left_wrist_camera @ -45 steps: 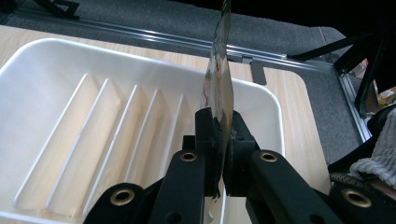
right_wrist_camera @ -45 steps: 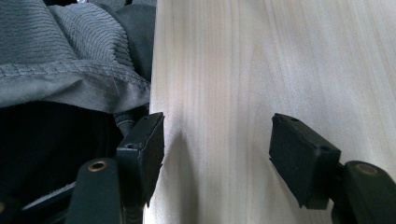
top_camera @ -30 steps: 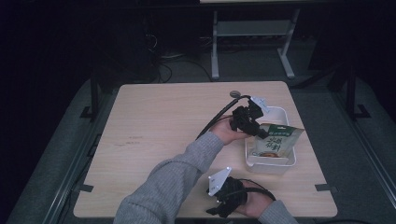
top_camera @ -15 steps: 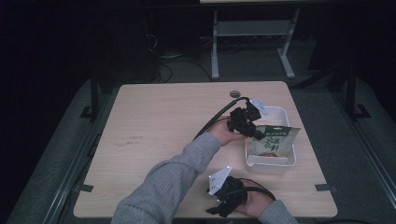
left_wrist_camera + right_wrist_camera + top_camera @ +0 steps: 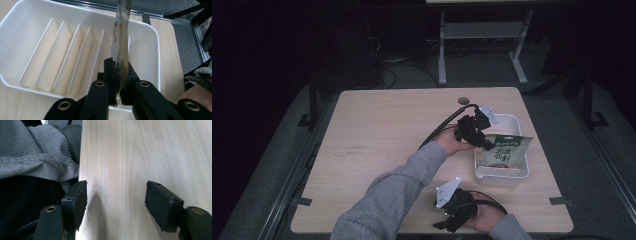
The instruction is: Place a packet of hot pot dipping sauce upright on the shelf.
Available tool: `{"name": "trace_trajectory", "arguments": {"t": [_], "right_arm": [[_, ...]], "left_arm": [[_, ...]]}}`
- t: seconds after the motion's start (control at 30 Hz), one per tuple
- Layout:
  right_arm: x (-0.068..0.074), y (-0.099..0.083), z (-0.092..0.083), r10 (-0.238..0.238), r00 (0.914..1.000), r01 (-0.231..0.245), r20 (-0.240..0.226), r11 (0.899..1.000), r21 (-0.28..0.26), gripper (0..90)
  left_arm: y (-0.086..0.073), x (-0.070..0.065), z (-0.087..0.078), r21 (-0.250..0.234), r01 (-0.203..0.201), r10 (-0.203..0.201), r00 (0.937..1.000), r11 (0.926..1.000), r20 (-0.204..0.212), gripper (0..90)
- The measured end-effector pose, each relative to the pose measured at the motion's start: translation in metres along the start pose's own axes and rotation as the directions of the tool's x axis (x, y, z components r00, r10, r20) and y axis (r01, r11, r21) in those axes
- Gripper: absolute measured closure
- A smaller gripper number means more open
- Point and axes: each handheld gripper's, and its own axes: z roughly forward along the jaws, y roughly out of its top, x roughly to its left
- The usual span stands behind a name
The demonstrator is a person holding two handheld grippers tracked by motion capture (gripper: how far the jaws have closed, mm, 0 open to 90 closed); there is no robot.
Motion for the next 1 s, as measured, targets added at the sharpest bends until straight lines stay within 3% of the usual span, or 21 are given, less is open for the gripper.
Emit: {"name": "trace_trajectory", "arguments": {"t": [0.53, 1.0], "right_arm": [[-0.002, 0.0, -0.005, 0.009, 0.9999, -0.008, 0.012, 0.999, -0.037, 33.3], [-0.002, 0.0, -0.006, 0.009, 0.9998, -0.008, 0.019, 0.999, -0.043, 33.3]], "left_arm": [[-0.004, -0.003, -0.014, 0.0, 0.007, -0.007, 0.9996, 1.0, -0.026, 71.3], [-0.009, -0.007, -0.022, -0.003, 0.013, -0.013, 0.9987, 0.9999, -0.048, 70.3]]}}
